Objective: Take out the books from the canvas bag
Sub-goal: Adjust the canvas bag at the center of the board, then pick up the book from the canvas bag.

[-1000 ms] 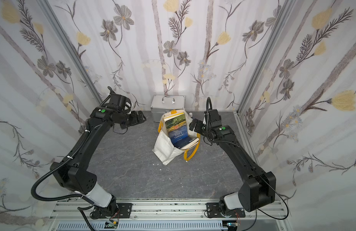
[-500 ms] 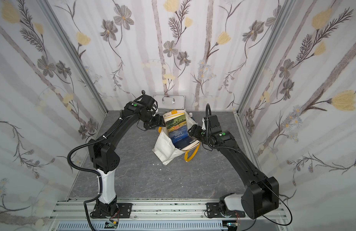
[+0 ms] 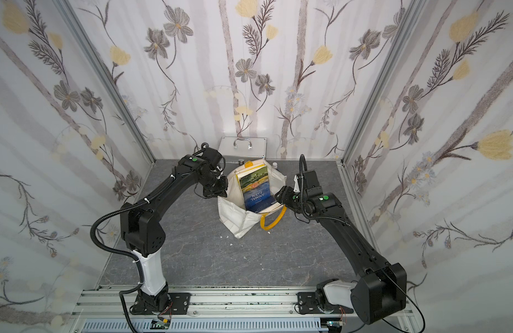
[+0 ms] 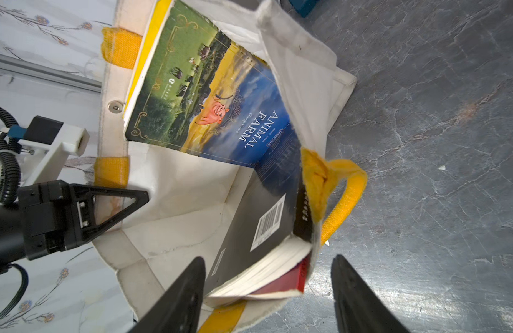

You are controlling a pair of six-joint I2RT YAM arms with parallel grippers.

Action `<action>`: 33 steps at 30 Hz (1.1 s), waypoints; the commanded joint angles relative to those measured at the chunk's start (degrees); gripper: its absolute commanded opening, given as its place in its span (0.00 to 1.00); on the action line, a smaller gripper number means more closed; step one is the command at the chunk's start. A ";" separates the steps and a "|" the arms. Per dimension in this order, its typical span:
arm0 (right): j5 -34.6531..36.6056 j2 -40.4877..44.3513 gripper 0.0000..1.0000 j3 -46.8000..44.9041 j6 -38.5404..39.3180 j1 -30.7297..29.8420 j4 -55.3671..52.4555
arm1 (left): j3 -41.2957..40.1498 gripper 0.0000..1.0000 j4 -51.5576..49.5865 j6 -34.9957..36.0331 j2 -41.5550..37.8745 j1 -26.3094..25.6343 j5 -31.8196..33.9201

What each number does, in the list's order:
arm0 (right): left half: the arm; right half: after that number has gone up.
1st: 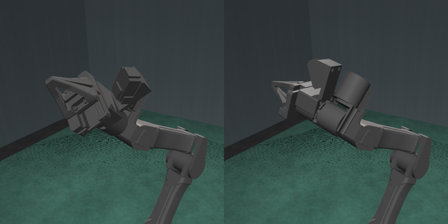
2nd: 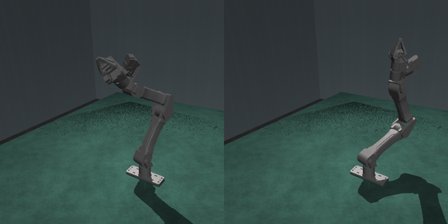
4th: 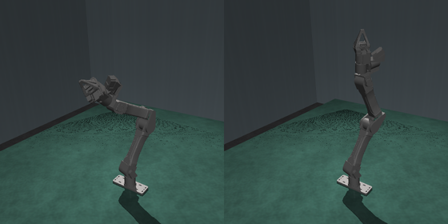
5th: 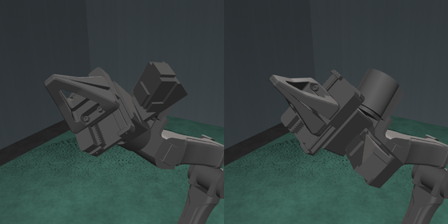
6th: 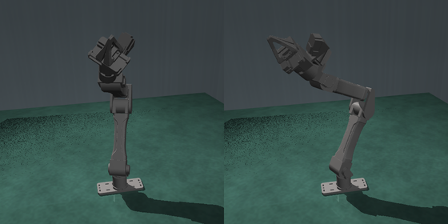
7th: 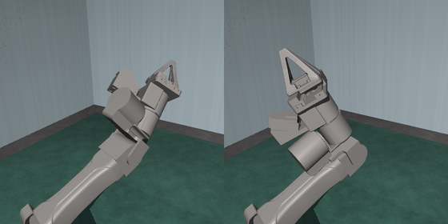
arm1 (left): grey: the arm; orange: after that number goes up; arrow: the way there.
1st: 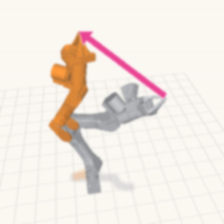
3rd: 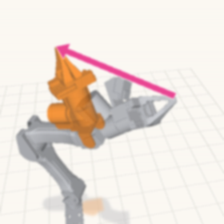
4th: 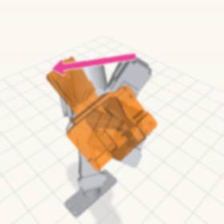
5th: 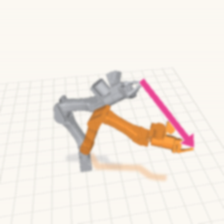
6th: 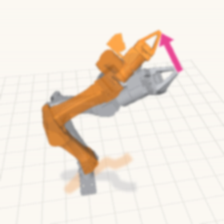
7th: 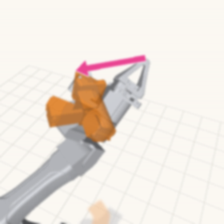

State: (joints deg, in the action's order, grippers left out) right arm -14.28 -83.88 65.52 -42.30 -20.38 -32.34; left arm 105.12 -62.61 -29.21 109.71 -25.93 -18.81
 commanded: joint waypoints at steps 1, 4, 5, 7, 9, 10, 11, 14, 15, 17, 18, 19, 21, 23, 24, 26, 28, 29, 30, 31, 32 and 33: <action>-1.91 -2.75 0.54 2.17 1.12 0.08 2.74 | -4.40 0.04 -1.25 -5.86 -3.43 0.05 -3.75; -2.44 -6.93 0.43 6.39 2.43 0.21 3.23 | -9.66 0.04 0.25 -8.90 -7.12 -0.11 -6.75; -2.69 -9.40 0.39 8.10 3.12 0.32 3.25 | -11.40 0.05 0.57 -9.79 -8.51 -0.25 -7.39; -4.17 -12.79 0.31 11.60 4.57 0.67 2.88 | -14.37 0.09 0.35 -10.89 -11.36 -0.68 -7.68; -4.99 -16.00 0.26 15.37 6.19 0.81 2.10 | -17.23 0.23 -0.47 -11.46 -14.51 -0.96 -6.98; -5.12 -17.31 0.26 17.06 6.91 0.87 1.53 | -18.26 0.31 -0.84 -11.65 -15.76 -0.96 -6.43; -5.14 -18.79 0.25 18.88 7.86 0.87 0.64 | -19.08 0.43 -1.37 -11.66 -17.18 -0.96 -5.42; -5.14 -22.51 0.24 23.53 10.31 0.90 -1.96 | -17.43 0.85 -4.63 -9.63 -19.41 -0.96 -1.03; -5.05 -23.52 0.24 24.91 10.89 0.87 -2.79 | -15.37 0.92 -6.13 -8.36 -19.36 -0.96 1.38; -5.12 -24.76 0.26 26.74 12.04 0.87 -3.47 | -11.19 1.00 -8.03 -6.20 -18.35 -0.81 5.46; -5.39 -25.19 0.27 27.47 12.50 0.79 -3.78 | -8.83 1.00 -8.29 -4.97 -17.24 -0.65 6.62; -5.63 -25.43 0.29 27.99 12.75 0.83 -3.95 | -6.75 1.00 -8.23 -3.92 -15.98 -0.48 7.37; -6.28 -25.80 0.32 28.93 13.37 0.78 -4.41 | -1.68 1.00 -8.46 -1.61 -11.65 -0.26 9.44; -6.14 -25.75 0.40 29.46 13.73 0.78 -5.27 | 3.30 1.00 -8.68 0.44 -6.78 -0.01 11.16; -5.68 -25.63 0.44 29.74 14.03 0.79 -5.98 | 6.65 1.00 -9.16 1.44 -3.90 0.02 12.08; -4.55 -25.05 0.51 30.00 14.51 0.81 -7.29 | 13.06 1.00 -10.10 3.34 1.55 0.09 13.51; -3.23 -24.25 0.56 30.11 14.99 0.80 -8.82 | 19.39 1.00 -11.00 4.62 6.54 0.27 14.14; -2.28 -23.75 0.58 30.15 15.26 0.72 -9.63 | 22.54 1.00 -11.29 5.09 9.02 0.35 13.98; -1.19 -23.21 0.58 30.35 15.47 0.76 -10.78 | 25.46 1.00 -11.59 5.29 11.22 0.52 13.58; 0.04 -22.82 0.59 30.73 15.63 0.66 -12.06 | 27.65 1.00 -11.98 5.43 12.91 0.62 13.21; 1.58 -22.24 0.59 31.17 15.67 0.50 -13.45 | 29.90 1.00 -12.47 5.69 14.43 0.71 13.14; 2.86 -21.61 0.59 31.58 15.68 0.30 -14.95 | 31.35 1.00 -12.88 5.84 15.70 0.77 13.01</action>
State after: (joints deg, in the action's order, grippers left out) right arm -15.92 -106.85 95.92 -27.73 -19.77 -43.35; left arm 132.90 -72.16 -25.28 122.96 -25.47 -7.01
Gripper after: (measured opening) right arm 0.588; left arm 0.997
